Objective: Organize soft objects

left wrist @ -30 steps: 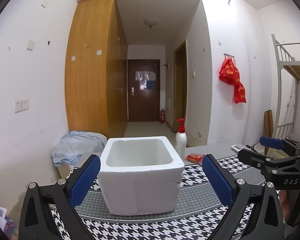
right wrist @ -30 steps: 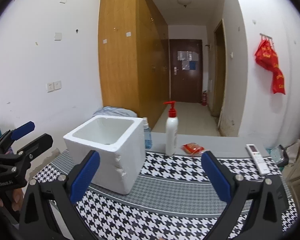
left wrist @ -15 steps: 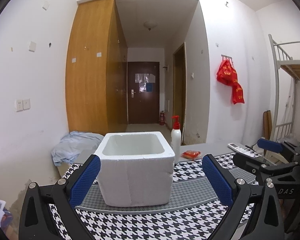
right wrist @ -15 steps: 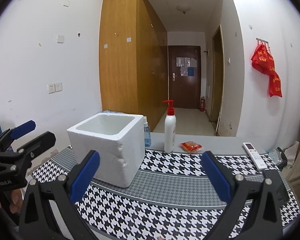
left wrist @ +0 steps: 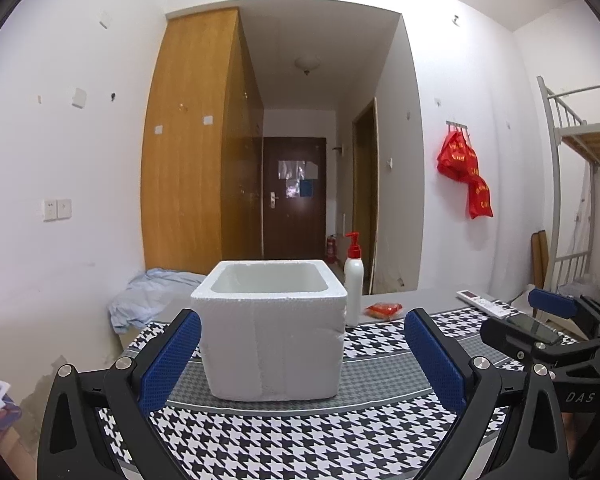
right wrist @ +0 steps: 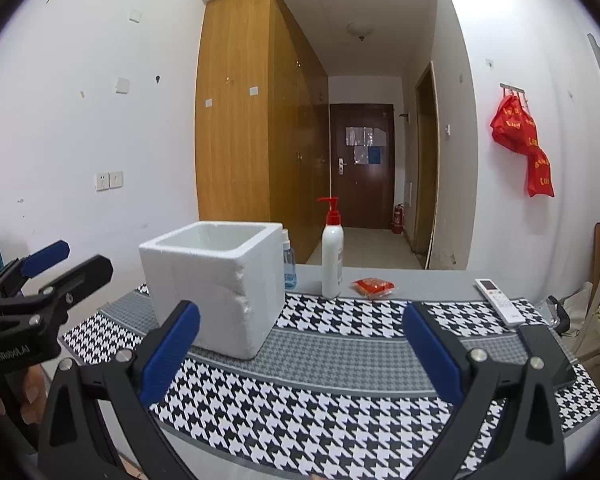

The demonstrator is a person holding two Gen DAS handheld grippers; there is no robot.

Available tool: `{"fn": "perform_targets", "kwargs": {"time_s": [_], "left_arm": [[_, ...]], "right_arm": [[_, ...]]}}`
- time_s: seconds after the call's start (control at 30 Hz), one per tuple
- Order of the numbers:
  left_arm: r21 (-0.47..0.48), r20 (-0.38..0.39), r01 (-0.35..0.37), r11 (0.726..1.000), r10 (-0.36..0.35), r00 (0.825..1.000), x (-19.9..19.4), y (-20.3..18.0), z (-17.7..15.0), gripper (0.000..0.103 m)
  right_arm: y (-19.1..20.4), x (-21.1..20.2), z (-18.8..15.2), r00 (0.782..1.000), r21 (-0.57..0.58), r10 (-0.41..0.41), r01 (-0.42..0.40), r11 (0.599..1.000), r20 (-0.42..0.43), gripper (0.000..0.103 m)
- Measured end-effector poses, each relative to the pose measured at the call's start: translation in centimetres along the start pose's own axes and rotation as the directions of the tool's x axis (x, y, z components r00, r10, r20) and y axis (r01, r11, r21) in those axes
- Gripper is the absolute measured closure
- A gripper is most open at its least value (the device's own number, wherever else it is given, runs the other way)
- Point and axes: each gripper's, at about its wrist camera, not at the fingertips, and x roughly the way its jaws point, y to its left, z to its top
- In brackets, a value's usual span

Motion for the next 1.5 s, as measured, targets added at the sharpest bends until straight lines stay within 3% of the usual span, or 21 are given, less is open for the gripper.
{"fn": "perform_targets", "kwargs": {"time_s": [0.3,0.57,0.67,1.5], "left_arm": [[-0.017,-0.011,-0.017,1.0,0.017,1.0,-0.1,0.5,-1.7,0.001],[-0.024,-0.044,-0.021,0.999,0.02,0.999,0.0,0.8,-2.8,0.001],[-0.029,-0.045,-0.014,0.999,0.013,0.999,-0.2,0.7,-3.1,0.001],[-0.029,-0.052,-0.028,0.999,0.026,0.998,-0.3,0.6,-2.8,0.001]], "right_arm": [[-0.3,-1.0,-1.5,0.999,0.018,0.011,-0.011,1.0,0.037,0.001],[-0.1,-0.2,-2.6,1.0,0.018,0.017,-0.017,1.0,0.002,0.0],[-0.2,0.1,-2.8,0.998,0.026,0.055,-0.055,0.998,-0.009,0.0],[0.1,-0.1,-3.0,0.999,-0.004,0.04,-0.04,0.999,-0.018,0.0]]}}
